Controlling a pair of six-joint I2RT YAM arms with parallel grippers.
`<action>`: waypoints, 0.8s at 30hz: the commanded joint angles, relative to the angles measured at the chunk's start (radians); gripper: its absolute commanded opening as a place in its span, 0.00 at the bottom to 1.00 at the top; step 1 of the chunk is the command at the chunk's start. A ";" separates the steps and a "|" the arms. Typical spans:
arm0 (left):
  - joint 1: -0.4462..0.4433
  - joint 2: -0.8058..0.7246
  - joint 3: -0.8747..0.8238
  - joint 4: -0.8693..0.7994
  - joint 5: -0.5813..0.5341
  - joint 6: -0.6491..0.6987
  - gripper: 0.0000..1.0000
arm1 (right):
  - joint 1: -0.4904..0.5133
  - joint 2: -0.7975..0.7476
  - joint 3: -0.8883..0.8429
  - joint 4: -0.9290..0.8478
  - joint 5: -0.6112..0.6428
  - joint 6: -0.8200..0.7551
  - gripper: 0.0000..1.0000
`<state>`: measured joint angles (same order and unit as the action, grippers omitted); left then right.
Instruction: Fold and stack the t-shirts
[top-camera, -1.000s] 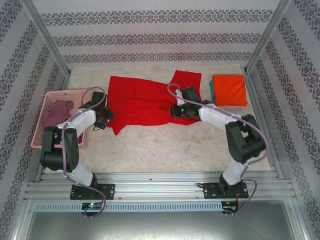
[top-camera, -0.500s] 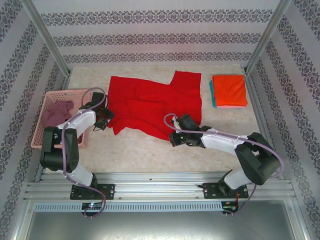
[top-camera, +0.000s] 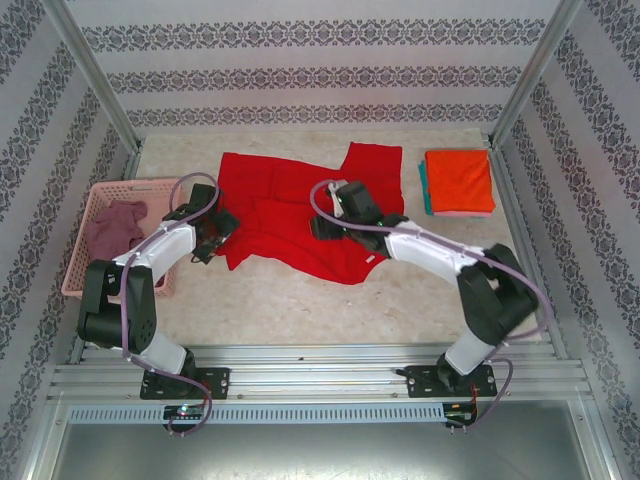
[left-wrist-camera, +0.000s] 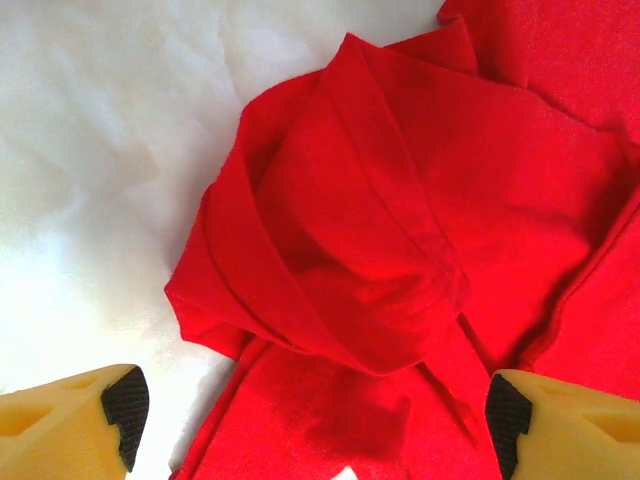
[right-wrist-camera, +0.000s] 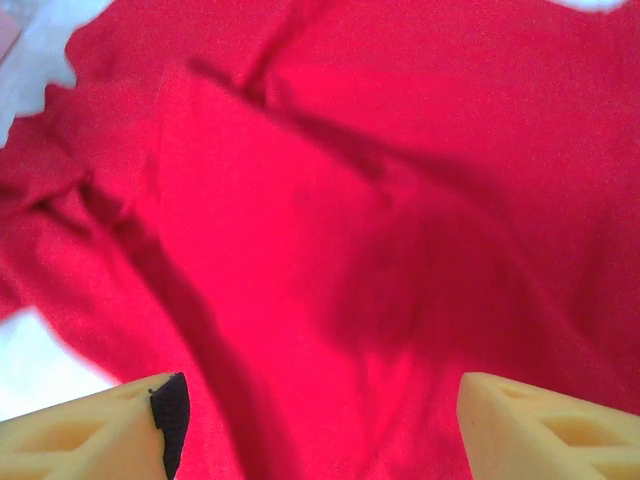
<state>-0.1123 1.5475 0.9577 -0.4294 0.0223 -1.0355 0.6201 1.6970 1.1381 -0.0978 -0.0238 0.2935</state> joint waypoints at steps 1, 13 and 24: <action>-0.013 0.003 0.015 -0.001 -0.007 0.008 0.88 | -0.015 0.156 0.156 -0.053 0.027 -0.069 0.70; -0.034 0.074 0.006 0.042 0.053 -0.043 0.80 | -0.036 0.418 0.437 -0.197 -0.019 -0.029 0.29; -0.039 0.088 0.006 0.041 0.039 -0.038 0.73 | -0.049 0.159 0.177 0.035 -0.069 -0.001 0.00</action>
<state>-0.1432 1.6356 0.9577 -0.3965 0.0750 -1.0637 0.5777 1.9453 1.3769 -0.1753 -0.0723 0.2661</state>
